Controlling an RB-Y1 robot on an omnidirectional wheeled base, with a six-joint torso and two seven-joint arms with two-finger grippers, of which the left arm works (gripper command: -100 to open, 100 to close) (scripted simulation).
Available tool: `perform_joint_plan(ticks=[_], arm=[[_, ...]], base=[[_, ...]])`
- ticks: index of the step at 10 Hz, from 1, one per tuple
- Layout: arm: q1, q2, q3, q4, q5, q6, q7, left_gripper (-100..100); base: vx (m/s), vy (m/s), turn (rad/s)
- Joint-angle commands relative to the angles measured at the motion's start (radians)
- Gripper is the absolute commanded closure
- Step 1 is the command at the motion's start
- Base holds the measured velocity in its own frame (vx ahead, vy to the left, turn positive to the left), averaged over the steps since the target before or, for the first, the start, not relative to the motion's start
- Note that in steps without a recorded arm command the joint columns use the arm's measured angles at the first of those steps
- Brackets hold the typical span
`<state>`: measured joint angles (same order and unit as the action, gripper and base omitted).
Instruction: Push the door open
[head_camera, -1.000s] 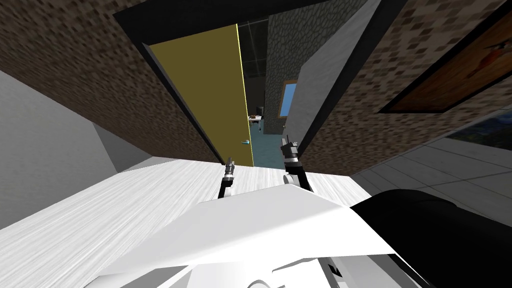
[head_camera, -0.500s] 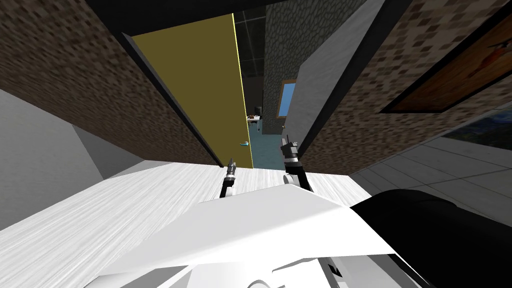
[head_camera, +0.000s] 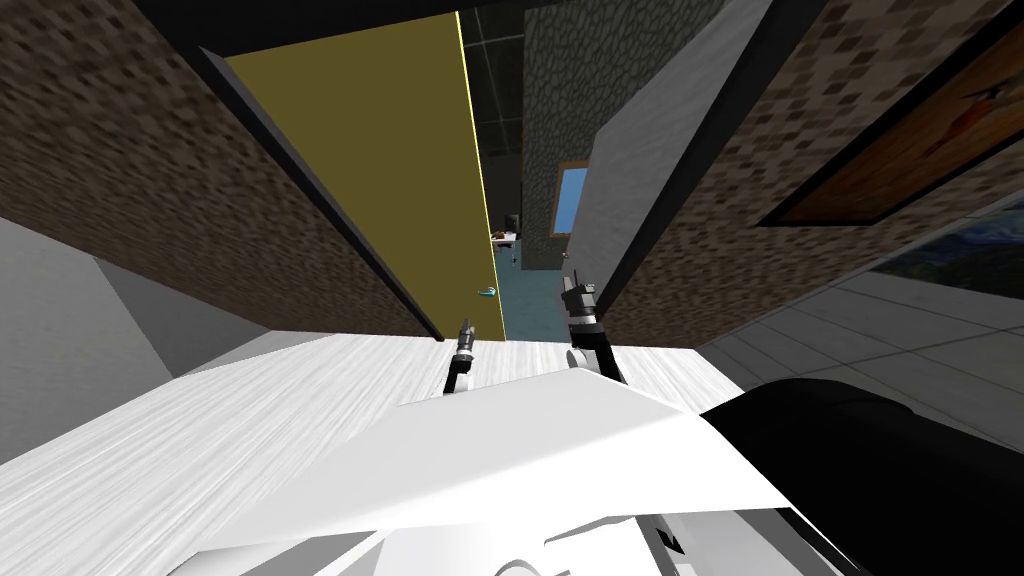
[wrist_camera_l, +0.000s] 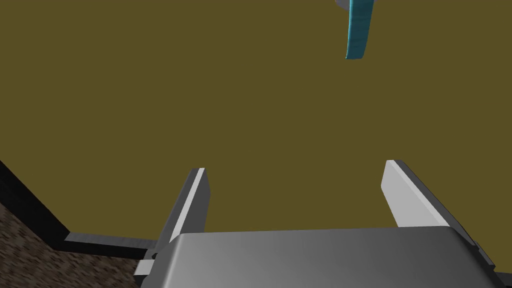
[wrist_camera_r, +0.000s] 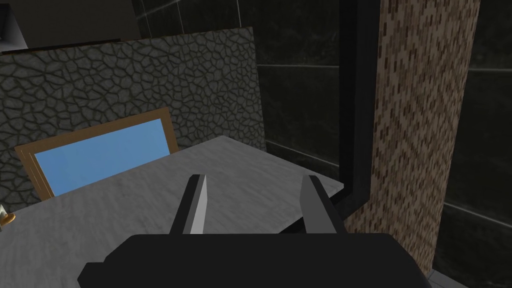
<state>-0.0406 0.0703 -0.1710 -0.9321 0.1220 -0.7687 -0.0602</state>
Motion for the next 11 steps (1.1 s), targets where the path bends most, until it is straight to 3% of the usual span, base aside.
perform_joint_plan(ticks=[1, 7, 11], arm=[[-0.016, -0.005, -0.003, 0.035, 0.005, -0.002, -0.002, -100], [-0.072, -0.024, -0.015, 0.162, 0.023, -0.015, -0.006, -100], [-0.122, -0.049, -0.026, 0.275, 0.040, -0.026, -0.010, -100]], base=[[0.124, 0.032, -0.048], [0.104, 0.023, -0.057], [0.157, 0.052, -0.078]])
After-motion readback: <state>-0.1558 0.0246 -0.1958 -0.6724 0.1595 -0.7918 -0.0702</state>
